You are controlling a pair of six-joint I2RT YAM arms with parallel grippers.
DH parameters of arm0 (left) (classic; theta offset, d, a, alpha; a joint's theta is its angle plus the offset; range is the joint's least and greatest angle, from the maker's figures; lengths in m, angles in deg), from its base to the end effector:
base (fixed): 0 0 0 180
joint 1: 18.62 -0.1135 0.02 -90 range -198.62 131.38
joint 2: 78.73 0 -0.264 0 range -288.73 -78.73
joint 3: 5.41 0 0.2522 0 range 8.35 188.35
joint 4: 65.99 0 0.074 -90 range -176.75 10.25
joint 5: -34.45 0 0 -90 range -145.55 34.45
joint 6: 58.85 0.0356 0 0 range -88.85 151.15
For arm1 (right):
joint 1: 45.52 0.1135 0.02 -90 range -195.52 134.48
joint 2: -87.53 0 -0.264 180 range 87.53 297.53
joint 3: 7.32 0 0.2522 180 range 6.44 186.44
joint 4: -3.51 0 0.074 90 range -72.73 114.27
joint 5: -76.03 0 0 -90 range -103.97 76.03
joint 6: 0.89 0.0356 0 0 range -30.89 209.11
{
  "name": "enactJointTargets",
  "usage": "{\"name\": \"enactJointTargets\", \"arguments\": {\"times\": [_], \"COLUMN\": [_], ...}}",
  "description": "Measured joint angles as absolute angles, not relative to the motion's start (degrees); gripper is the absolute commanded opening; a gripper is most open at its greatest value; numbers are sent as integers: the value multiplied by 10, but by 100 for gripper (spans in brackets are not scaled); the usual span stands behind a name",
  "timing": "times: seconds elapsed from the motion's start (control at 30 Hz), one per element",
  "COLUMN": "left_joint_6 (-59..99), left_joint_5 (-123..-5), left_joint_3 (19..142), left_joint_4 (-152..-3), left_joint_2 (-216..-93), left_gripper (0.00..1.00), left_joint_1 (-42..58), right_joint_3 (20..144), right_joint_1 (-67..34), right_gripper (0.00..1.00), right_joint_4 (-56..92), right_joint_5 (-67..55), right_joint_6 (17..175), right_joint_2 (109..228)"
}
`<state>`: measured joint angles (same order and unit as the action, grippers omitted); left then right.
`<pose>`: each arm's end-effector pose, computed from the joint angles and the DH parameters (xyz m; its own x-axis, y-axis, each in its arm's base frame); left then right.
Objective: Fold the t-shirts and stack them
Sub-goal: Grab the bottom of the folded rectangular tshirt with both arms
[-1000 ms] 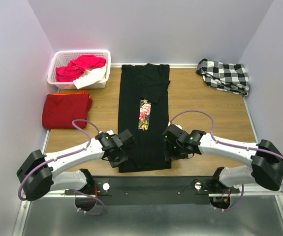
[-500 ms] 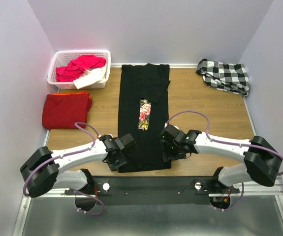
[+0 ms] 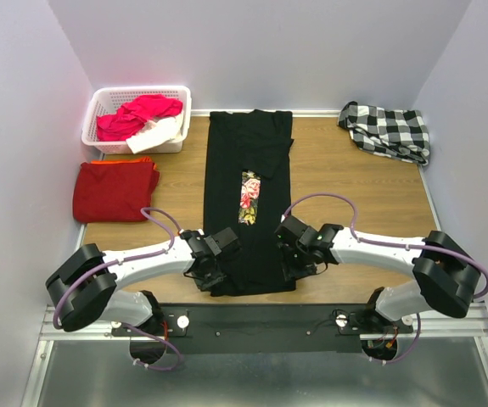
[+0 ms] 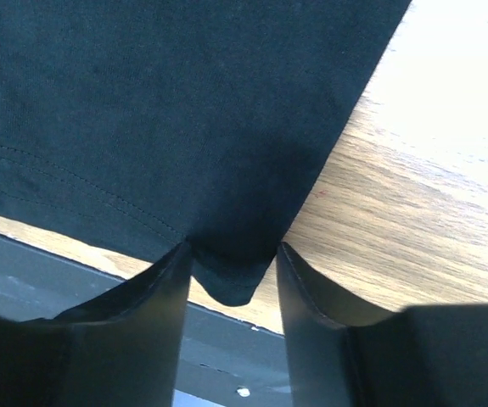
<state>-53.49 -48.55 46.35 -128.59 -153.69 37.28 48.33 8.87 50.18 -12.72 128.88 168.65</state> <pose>0.1108 -0.1560 0.1601 -0.8655 -0.4842 -0.1279 -0.4804 0.8749 -0.0616 0.1394 0.1960 0.1616 -0.9484 -0.2259 -0.2224 -0.2732 0.9383 0.2122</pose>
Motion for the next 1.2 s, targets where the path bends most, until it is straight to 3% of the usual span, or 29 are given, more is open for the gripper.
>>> {"name": "enactJointTargets", "arguments": {"times": [0.07,0.1,0.2,0.27,0.87,1.2], "left_joint_6": [-532,-531,-531,-531,-532,-557], "left_joint_5": [-486,-486,-486,-487,-486,-473], "left_joint_3": [464,464,464,464,514,570], "left_joint_4": [-1282,-1282,-1279,-1278,-1364,-1415], "left_joint_2": [-1537,-1537,-1536,-1535,-1476,-1449], "left_gripper": [24,22,10,0,0,0], "left_joint_1": [373,373,373,373,404,434], "right_joint_3": [483,483,480,474,434,485], "right_joint_1": [89,89,88,88,88,88], "right_gripper": [36,24,1,1,1,1], "right_joint_4": [500,499,498,493,569,640], "right_joint_5": [-125,-124,-121,-118,-92,-99], "right_joint_6": [1289,1288,1291,1293,1341,1348], "right_joint_2": [1689,1690,1691,1688,1525,1500]}}
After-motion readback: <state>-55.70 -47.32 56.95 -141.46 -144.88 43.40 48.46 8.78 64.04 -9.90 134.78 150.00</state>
